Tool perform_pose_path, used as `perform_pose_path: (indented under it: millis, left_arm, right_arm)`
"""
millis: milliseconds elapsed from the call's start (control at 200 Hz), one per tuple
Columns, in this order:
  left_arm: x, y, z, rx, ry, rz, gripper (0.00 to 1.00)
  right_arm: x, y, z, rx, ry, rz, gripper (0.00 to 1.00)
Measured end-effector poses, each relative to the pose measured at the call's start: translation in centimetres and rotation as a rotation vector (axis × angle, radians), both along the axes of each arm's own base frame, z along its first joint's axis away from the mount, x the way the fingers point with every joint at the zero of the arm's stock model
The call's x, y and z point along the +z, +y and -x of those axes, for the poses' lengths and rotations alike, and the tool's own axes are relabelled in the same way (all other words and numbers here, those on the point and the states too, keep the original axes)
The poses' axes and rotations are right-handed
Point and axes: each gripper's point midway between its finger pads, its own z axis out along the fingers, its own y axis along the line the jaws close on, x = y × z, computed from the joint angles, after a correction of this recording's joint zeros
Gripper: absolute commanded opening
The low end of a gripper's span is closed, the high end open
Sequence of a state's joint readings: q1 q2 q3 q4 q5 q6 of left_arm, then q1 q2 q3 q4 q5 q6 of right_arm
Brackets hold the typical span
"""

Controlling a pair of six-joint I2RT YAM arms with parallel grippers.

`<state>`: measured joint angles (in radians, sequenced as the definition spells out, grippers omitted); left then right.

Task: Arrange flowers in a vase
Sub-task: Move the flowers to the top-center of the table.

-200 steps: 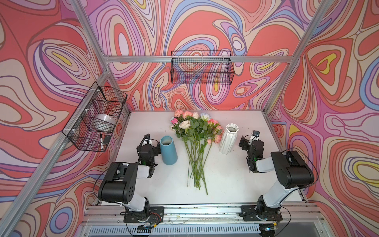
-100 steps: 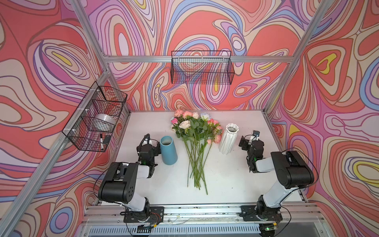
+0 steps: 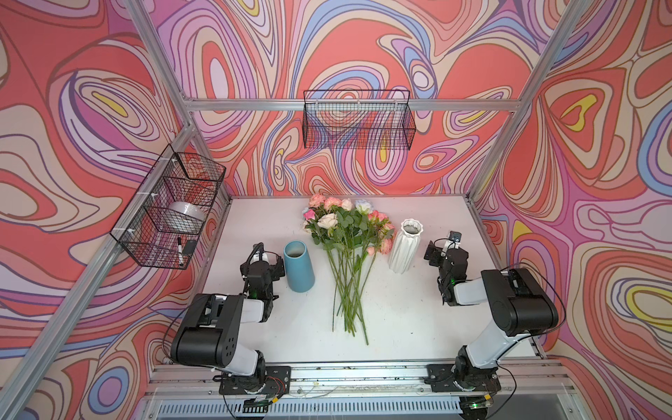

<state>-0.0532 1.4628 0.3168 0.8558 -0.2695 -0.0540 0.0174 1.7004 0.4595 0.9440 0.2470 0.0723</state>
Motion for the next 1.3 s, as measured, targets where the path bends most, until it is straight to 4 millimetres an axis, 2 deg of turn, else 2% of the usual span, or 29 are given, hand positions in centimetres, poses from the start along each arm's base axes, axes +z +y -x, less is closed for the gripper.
perform_pose_path:
  millis: [65,135,205,265,375,461,566,611,706,821,926,1016,1086,1171,1297]
  left_arm:
    - [1.7,0.4,-0.7,0.018,-0.009,0.003,1.0]
    - [5.1,0.8,-1.6,0.043,-0.066,0.005,1.0]
    - [7.6,1.4,-1.4,0.081,-0.118,0.011,1.0]
    - [9.5,2.2,-0.6,0.128,-0.159,0.017,1.0]
    - [12.5,3.4,0.1,0.212,-0.18,0.028,1.0]
    - [15.9,4.2,0.3,0.274,-0.22,0.065,1.0]
    - [19.4,4.9,1.2,0.356,-0.289,0.177,1.0]
    - [20.3,5.0,1.7,0.374,-0.312,0.243,1.0]
    - [20.4,4.8,2.8,0.399,-0.326,0.393,1.0]
    - [19.0,3.9,3.4,0.389,-0.286,0.528,1.0]
    - [17.3,2.6,3.3,0.352,-0.212,0.608,1.0]
    - [16.9,1.0,3.1,0.284,-0.163,0.667,1.0]
    - [17.2,0.0,3.1,0.238,-0.146,0.708,1.0]
    - [18.4,-1.3,3.8,0.174,-0.158,0.771,1.0]
    - [20.8,-3.1,5.3,0.061,-0.168,0.825,0.98]
  right_arm:
    - [0.2,-0.1,-0.2,0.005,0.0,-0.003,0.98]
    - [0.2,-0.1,-0.1,0.007,0.017,-0.005,0.98]
    - [1.0,-0.2,-0.2,-0.003,0.03,-0.007,0.98]
    - [2.8,-0.5,-0.6,-0.025,0.021,-0.013,0.98]
    - [7.2,-1.7,-1.1,-0.103,-0.029,-0.03,0.98]
    - [9.1,-3.0,-0.8,-0.196,-0.039,-0.057,0.98]
    - [9.6,-4.6,0.0,-0.332,-0.013,-0.121,0.98]
    - [9.3,-5.1,0.5,-0.382,0.011,-0.154,0.98]
    - [8.2,-5.7,1.7,-0.468,0.067,-0.222,0.98]
    - [7.2,-5.6,2.8,-0.468,0.123,-0.278,0.98]
    - [7.5,-5.0,3.4,-0.43,0.143,-0.326,0.98]
    - [9.1,-4.3,3.9,-0.392,0.117,-0.362,0.98]
    - [11.1,-3.5,4.4,-0.337,0.076,-0.39,0.97]
    - [13.8,-2.2,5.1,-0.249,0.028,-0.424,0.92]
    - [16.3,0.1,6.1,-0.108,0.005,-0.47,0.85]
